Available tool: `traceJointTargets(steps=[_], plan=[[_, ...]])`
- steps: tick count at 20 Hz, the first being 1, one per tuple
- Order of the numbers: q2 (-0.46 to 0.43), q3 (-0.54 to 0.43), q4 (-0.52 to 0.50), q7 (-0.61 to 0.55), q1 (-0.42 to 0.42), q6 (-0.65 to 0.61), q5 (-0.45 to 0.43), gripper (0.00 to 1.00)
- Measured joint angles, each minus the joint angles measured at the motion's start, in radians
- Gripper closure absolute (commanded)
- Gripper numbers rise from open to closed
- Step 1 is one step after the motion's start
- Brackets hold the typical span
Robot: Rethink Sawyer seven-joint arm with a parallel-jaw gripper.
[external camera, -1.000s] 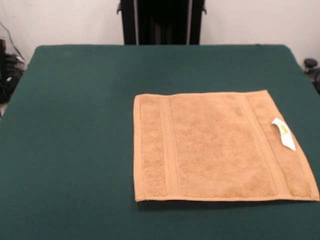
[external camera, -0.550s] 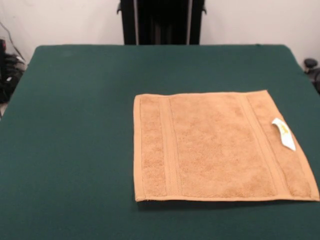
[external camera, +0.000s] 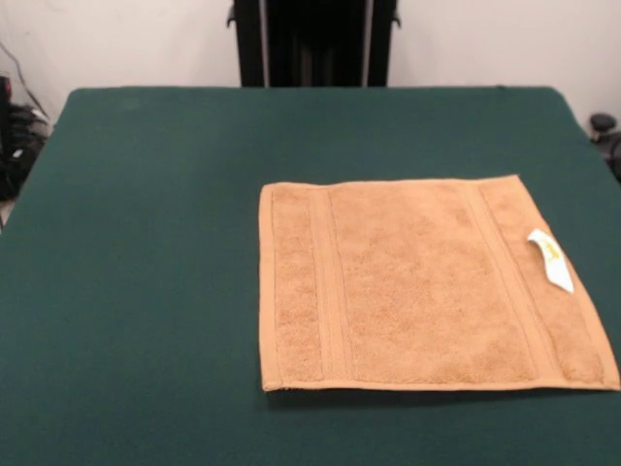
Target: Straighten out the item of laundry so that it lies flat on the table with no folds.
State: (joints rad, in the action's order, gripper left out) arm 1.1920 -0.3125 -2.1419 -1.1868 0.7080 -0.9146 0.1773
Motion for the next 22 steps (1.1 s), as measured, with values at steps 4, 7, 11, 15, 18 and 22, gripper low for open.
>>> traceJointTargets(steps=[4,7,11,15,18,22], plan=[[-0.011,0.001,0.0,0.0,-0.017,0.013,-0.003,0.0],[-0.041,0.002,0.0,0.0,-0.017,0.052,-0.019,0.0],[-0.13,0.002,0.003,0.0,0.018,0.158,-0.096,0.0],[-0.219,0.01,0.031,0.0,0.06,0.211,-0.229,0.0],[-0.282,0.014,0.072,0.0,0.099,0.213,-0.353,0.0],[-0.341,0.014,0.124,0.0,0.15,0.213,-0.467,0.0]])
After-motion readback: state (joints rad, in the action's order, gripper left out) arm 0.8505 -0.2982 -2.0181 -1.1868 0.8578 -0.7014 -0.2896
